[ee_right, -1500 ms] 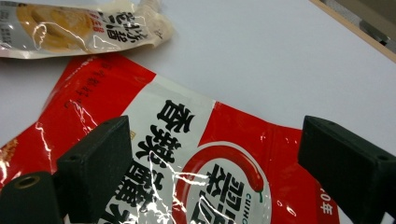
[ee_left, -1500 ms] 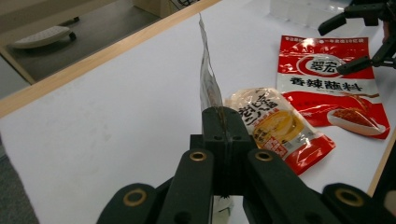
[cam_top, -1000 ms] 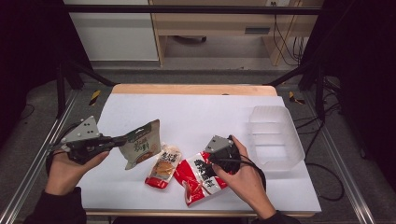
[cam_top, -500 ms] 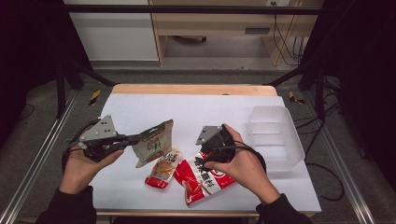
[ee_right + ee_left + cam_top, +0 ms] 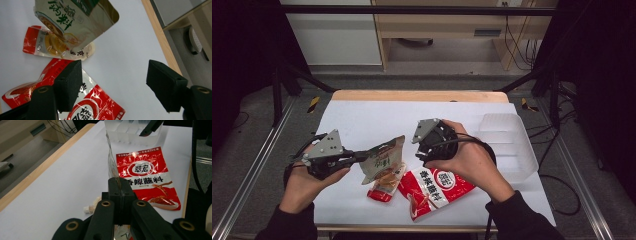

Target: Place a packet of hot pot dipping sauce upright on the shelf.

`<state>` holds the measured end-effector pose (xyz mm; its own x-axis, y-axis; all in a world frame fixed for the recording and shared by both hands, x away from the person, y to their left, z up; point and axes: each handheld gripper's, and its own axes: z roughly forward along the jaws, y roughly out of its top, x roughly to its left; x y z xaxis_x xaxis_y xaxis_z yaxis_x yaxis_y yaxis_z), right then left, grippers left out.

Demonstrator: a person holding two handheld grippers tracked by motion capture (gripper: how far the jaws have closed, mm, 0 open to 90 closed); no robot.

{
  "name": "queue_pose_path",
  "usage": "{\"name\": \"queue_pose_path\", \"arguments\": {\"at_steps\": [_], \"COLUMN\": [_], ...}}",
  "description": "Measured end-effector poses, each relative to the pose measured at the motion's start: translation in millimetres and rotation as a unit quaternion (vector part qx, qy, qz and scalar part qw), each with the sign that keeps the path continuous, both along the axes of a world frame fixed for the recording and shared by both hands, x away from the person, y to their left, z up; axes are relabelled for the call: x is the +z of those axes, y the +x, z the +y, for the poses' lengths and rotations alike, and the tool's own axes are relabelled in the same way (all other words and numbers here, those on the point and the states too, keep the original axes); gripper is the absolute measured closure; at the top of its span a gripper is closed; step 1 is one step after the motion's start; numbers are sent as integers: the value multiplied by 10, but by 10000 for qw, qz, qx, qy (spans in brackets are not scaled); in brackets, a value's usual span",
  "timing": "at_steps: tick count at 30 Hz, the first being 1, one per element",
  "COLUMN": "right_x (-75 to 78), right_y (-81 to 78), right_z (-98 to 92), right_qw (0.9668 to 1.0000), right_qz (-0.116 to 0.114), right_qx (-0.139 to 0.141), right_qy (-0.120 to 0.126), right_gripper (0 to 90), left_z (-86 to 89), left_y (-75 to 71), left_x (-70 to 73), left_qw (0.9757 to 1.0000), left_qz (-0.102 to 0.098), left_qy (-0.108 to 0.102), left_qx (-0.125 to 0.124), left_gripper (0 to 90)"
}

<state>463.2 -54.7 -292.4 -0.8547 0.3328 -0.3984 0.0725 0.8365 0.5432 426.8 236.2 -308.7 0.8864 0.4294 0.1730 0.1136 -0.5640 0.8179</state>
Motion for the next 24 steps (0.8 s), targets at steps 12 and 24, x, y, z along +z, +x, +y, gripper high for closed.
{"name": "queue_pose_path", "arguments": {"at_steps": [12, 24], "right_x": [112, 50], "right_y": [45, 129], "right_z": [201, 473], "right_qw": [9989, 9951], "right_qz": [0, 264], "right_qx": [429, 891], "right_qy": [-192, -347], "right_gripper": [320, 490], "left_z": [-45, -52], "left_y": [-20, -39], "left_x": [-5, 7], "left_qw": [9999, 9997], "left_qz": [-3, -19], "left_qy": [23, -86], "left_qx": [-119, -229], "left_gripper": [900, 900]}}
